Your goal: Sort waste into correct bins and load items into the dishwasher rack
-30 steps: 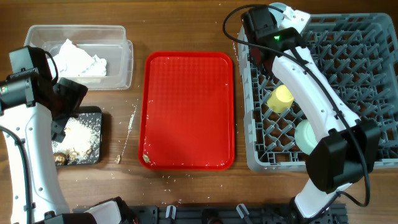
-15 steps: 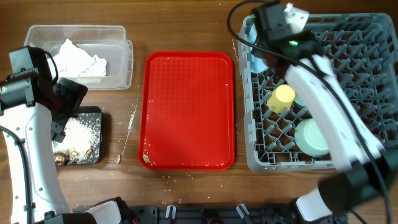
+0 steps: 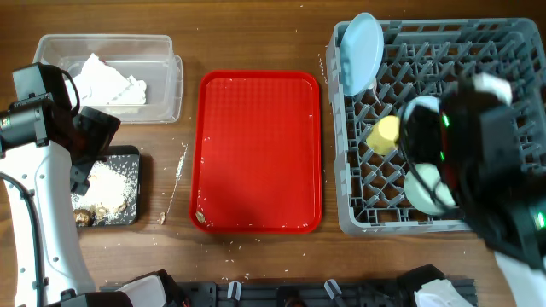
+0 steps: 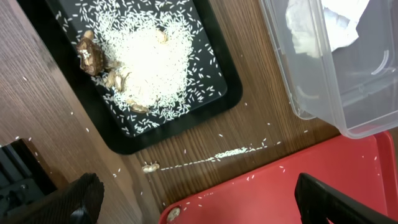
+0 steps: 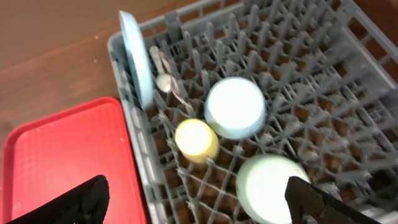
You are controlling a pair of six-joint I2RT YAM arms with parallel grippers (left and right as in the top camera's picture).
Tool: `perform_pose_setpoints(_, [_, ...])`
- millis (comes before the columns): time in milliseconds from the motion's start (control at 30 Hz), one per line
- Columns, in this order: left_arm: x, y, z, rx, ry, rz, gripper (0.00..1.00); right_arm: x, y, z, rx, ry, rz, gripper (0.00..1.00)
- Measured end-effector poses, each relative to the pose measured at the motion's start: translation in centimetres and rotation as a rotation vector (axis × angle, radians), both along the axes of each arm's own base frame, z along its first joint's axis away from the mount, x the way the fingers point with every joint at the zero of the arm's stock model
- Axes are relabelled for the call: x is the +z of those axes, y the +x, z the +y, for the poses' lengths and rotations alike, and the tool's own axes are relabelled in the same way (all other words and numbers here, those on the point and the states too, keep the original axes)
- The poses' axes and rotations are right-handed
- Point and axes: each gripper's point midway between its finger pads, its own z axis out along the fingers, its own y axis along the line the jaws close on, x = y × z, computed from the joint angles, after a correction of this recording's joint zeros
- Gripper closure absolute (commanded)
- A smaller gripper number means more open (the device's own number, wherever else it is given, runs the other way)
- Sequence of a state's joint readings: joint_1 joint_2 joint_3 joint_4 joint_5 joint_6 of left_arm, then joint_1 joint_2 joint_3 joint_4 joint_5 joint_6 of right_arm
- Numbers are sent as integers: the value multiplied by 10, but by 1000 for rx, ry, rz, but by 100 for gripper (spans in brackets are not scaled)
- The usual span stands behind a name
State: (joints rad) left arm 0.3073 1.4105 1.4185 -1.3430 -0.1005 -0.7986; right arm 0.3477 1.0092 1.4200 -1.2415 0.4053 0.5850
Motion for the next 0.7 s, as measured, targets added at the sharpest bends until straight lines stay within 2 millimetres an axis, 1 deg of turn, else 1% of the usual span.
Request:
perform_pose_setpoints(33, [0, 0, 0, 0, -1, 1, 0, -3, -14, -5, -11, 24, -30, 0])
perform_pose_setpoints(67, [0, 0, 0, 0, 0, 1, 0, -1, -27, -9, -24, 55, -72, 0])
perform_pose_setpoints(100, [0, 0, 0, 0, 1, 1, 0, 0, -34, -11, -51, 97, -98, 0])
perform_pose_setpoints(133, [0, 0, 0, 0, 0, 0, 0, 5, -54, -19, -78, 161, -173, 0])
perform_pose_setpoints(233, [0, 0, 0, 0, 0, 1, 0, 2, -71, -24, -186, 317, -226, 0])
perform_pose_setpoints(433, [0, 0, 0, 0, 1, 1, 0, 0, -75, -25, -327, 498, -250, 0])
perform_pose_setpoints(600, [0, 0, 0, 0, 1, 1, 0, -19, -88, -31, -383, 480, -175, 0])
perform_pose_setpoints(700, [0, 0, 0, 0, 1, 1, 0, -21, -90, -32, -378, 465, -162, 0])
